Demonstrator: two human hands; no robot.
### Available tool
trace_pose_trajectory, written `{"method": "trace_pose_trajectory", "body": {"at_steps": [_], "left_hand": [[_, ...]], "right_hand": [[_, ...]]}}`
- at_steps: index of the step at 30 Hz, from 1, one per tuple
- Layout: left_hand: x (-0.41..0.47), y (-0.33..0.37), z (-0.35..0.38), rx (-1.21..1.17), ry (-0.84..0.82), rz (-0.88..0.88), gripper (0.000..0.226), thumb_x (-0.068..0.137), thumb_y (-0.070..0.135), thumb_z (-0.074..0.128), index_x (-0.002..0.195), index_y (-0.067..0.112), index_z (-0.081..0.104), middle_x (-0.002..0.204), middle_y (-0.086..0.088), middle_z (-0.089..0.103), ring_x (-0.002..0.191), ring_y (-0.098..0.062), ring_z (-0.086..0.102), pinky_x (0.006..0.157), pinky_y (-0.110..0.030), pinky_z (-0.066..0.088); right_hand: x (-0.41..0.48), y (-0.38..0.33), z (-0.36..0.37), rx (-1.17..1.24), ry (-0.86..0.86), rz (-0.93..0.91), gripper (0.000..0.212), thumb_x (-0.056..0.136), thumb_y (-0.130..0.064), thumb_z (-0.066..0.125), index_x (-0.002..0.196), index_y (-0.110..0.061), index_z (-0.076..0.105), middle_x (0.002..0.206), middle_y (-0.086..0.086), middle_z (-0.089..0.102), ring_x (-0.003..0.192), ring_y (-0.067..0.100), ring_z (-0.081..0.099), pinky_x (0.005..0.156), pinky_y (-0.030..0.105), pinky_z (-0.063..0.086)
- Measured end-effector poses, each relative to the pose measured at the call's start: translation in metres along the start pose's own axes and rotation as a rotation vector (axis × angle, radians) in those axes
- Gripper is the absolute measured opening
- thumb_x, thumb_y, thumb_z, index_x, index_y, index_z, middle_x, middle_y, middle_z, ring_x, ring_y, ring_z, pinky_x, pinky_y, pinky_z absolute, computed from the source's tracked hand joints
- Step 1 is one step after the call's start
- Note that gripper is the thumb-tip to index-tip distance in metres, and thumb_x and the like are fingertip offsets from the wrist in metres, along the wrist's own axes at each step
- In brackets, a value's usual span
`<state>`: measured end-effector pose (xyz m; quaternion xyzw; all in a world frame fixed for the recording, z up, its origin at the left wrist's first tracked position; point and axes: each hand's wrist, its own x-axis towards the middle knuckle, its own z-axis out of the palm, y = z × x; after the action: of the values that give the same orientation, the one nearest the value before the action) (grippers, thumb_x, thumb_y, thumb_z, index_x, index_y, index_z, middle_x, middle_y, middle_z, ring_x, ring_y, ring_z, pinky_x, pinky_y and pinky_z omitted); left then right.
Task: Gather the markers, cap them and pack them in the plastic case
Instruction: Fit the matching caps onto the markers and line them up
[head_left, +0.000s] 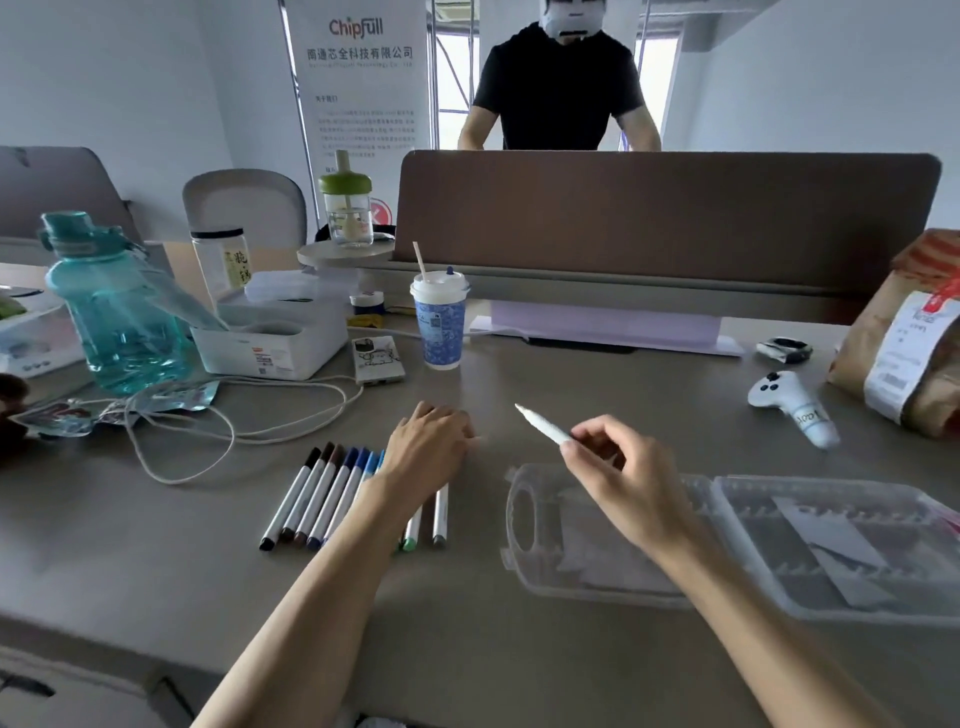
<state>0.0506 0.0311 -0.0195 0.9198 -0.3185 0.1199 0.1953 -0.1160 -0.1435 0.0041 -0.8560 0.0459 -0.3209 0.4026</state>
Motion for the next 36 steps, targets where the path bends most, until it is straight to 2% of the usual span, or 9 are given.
{"method": "trace_pose_trajectory", "body": {"at_steps": [4,6,12,17,21,24,27,33,36], "left_hand": [[-0.005,0.014,-0.018,-0.592,0.121,0.108,0.003,0.092,0.022,0.063,0.095,0.022,0.064,0.093,0.008,0.071,0.091,-0.015,0.066,0.079,-0.028,0.051],[-0.009,0.023,-0.029,-0.739,0.134,0.162,0.016,0.092,0.017,0.062,0.095,0.032,0.059,0.093,0.01,0.072,0.091,-0.013,0.067,0.079,-0.024,0.05],[-0.014,0.03,-0.032,-0.736,0.144,0.209,0.01,0.089,0.033,0.061,0.097,0.026,0.06,0.093,0.009,0.07,0.085,-0.012,0.063,0.073,-0.018,0.047],[-0.016,0.031,-0.032,-0.64,0.201,0.291,0.004,0.091,0.018,0.064,0.095,0.019,0.064,0.081,0.023,0.059,0.069,-0.002,0.049,0.064,-0.012,0.037],[-0.018,0.035,-0.037,-0.644,0.154,0.314,0.006,0.091,0.015,0.063,0.095,0.013,0.066,0.081,0.019,0.059,0.071,0.002,0.052,0.065,-0.008,0.038],[-0.017,0.034,-0.037,-0.732,0.094,0.246,0.013,0.089,0.012,0.065,0.089,0.024,0.067,0.079,0.014,0.064,0.07,0.003,0.053,0.066,-0.01,0.039],[-0.015,0.03,-0.039,-0.761,0.105,0.189,0.024,0.084,0.004,0.07,0.082,0.028,0.067,0.074,0.012,0.065,0.067,0.004,0.053,0.066,-0.01,0.04],[-0.011,0.02,-0.041,-0.788,0.103,0.17,0.025,0.085,-0.003,0.066,0.083,0.022,0.069,0.069,0.019,0.064,0.064,0.007,0.055,0.063,-0.007,0.04],[-0.01,0.016,-0.039,-0.839,0.046,0.153,0.021,0.093,0.003,0.058,0.097,0.02,0.068,0.075,0.016,0.064,0.065,0.004,0.052,0.062,-0.011,0.039]], "right_hand": [[0.001,-0.001,-0.002,-0.031,0.055,-0.171,0.005,0.093,-0.023,0.065,0.094,-0.021,0.07,0.082,-0.015,0.065,0.074,0.002,0.063,0.066,0.011,0.044],[0.001,-0.002,-0.004,-0.038,0.104,-0.245,0.013,0.093,-0.027,0.062,0.099,-0.019,0.07,0.09,-0.013,0.065,0.081,0.004,0.064,0.072,0.015,0.048],[0.002,-0.001,-0.007,-0.075,0.181,-0.354,0.016,0.092,-0.02,0.064,0.102,-0.012,0.073,0.093,-0.006,0.066,0.084,0.005,0.064,0.074,0.024,0.053],[0.004,0.005,-0.007,-0.192,0.168,-0.385,0.016,0.091,-0.021,0.064,0.102,-0.013,0.073,0.09,-0.007,0.064,0.078,0.009,0.062,0.071,0.033,0.054],[0.002,0.0,-0.005,-0.15,0.108,-0.332,0.013,0.092,-0.02,0.066,0.101,-0.014,0.072,0.09,-0.011,0.065,0.079,0.002,0.062,0.072,0.021,0.051],[-0.001,-0.007,0.0,-0.04,0.037,-0.211,0.007,0.092,-0.017,0.067,0.098,-0.016,0.07,0.085,-0.01,0.066,0.072,0.005,0.062,0.063,0.011,0.044],[-0.001,-0.015,0.011,0.083,-0.02,-0.079,0.001,0.092,-0.016,0.067,0.092,-0.017,0.066,0.073,-0.006,0.064,0.059,0.004,0.056,0.052,0.011,0.038],[-0.002,-0.017,0.033,0.179,-0.071,0.001,0.006,0.094,-0.02,0.064,0.092,-0.016,0.062,0.065,-0.01,0.058,0.054,0.001,0.049,0.051,0.017,0.037],[-0.001,-0.024,0.035,0.144,-0.113,0.024,0.013,0.093,-0.021,0.065,0.083,-0.015,0.06,0.057,-0.014,0.056,0.049,0.001,0.047,0.049,0.016,0.035]]}}
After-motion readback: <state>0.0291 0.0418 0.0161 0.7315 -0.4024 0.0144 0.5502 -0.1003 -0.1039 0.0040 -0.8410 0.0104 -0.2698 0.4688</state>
